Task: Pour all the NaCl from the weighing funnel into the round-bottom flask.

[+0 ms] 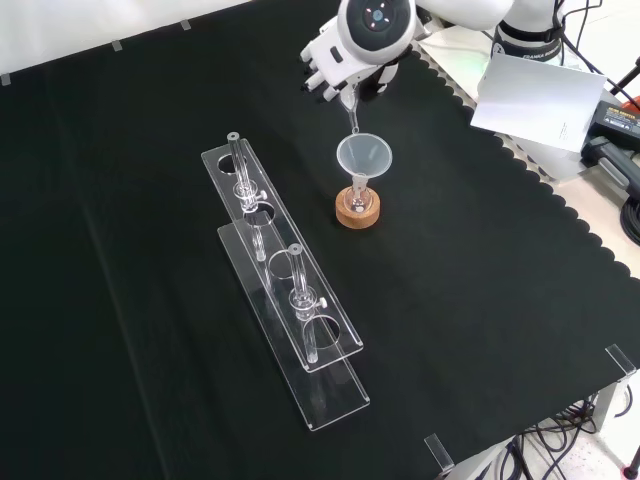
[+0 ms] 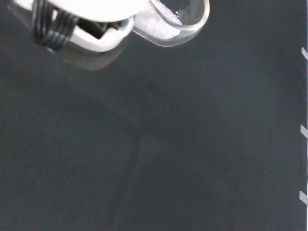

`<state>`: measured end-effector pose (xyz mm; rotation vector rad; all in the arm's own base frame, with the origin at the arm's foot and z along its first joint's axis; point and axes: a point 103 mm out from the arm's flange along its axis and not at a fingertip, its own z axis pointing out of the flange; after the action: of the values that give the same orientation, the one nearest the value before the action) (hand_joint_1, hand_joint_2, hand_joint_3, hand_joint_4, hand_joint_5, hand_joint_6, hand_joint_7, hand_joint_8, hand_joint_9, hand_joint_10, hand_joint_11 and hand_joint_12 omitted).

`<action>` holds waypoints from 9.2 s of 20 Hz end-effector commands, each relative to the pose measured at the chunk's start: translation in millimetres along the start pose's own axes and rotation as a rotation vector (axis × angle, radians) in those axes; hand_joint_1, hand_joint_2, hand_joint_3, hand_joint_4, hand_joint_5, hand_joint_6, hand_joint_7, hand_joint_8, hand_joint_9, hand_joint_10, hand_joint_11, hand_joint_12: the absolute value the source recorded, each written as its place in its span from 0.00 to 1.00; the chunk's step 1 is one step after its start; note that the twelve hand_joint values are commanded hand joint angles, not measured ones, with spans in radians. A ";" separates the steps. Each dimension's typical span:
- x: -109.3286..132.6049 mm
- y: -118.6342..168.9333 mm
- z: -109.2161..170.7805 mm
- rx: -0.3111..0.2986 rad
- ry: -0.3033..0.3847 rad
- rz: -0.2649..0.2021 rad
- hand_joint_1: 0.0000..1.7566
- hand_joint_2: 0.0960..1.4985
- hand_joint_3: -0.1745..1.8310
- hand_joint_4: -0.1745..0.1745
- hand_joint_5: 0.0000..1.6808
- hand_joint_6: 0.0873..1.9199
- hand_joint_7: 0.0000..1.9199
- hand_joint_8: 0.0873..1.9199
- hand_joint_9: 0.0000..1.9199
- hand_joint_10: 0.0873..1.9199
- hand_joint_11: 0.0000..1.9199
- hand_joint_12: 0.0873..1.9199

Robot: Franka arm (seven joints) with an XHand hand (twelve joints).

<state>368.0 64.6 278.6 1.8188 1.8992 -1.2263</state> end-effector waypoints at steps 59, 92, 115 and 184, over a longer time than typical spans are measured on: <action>14.2 -3.8 -17.0 -0.078 -0.067 -0.021 0.65 0.39 0.40 1.00 0.80 0.24 0.39 0.29 0.60 0.03 0.51 0.46; 23.9 -7.5 -26.8 -0.077 -0.267 0.017 0.65 0.39 0.40 1.00 0.80 0.25 0.38 0.29 0.60 0.03 0.51 0.46; 30.7 -7.3 -34.7 -0.069 -0.459 0.072 0.65 0.39 0.41 1.00 0.79 0.25 0.38 0.29 0.60 0.02 0.50 0.46; -13.7 -3.0 -29.1 -0.090 0.095 -0.022 0.65 0.39 0.41 1.00 0.79 0.27 0.37 0.29 0.60 0.02 0.51 0.45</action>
<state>374.7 93.7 304.1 1.6810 1.8257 -1.1876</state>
